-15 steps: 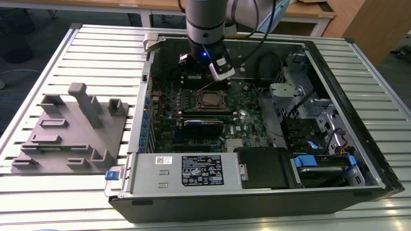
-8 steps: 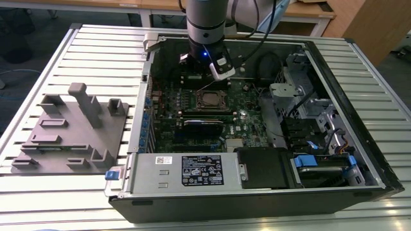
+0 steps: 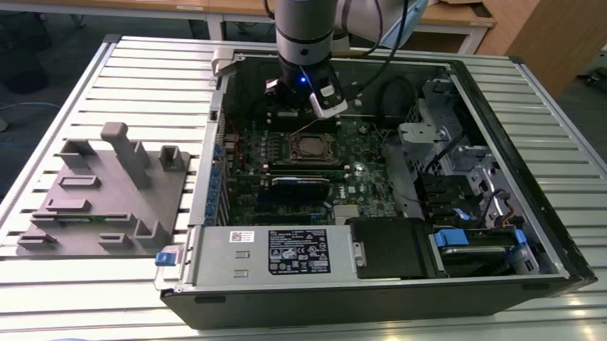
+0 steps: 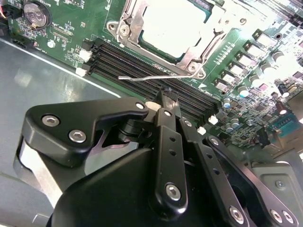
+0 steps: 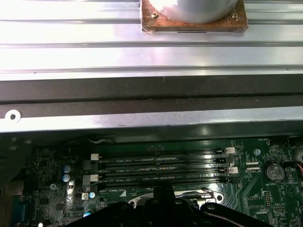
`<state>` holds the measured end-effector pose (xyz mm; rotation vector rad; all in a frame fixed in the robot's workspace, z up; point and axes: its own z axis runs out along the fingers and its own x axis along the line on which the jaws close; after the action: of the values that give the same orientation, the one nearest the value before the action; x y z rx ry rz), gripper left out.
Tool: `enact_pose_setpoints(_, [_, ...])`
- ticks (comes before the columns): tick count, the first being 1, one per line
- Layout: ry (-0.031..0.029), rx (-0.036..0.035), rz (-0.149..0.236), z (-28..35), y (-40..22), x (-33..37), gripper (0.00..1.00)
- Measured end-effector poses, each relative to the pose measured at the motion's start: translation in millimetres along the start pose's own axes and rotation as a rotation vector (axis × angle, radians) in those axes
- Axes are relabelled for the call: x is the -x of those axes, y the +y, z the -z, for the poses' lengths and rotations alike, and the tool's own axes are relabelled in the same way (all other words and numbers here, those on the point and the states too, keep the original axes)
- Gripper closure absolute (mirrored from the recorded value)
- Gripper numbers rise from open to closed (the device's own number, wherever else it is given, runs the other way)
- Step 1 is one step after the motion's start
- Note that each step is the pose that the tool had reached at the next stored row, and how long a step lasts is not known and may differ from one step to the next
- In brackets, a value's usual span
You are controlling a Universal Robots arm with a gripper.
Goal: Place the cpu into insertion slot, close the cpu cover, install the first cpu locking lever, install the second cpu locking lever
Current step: 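Install the first cpu locking lever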
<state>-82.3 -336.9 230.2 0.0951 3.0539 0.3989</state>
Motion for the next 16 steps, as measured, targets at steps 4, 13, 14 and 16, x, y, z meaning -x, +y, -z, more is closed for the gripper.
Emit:
enact_pose_setpoints(4, [-0.0024,-0.0005,-0.009,-0.3,0.1,2.0,0.9])
enact_pose_setpoints(13, [-0.0091,-0.0017,-0.034,-1.0,0.2,6.2,0.9])
enact_pose_setpoints(14, [-0.0111,-0.0022,-0.042,-1.4,0.1,7.0,0.9])
enact_pose_setpoints(16, [-0.0128,-0.0027,-0.048,-1.8,0.1,7.5,0.9])
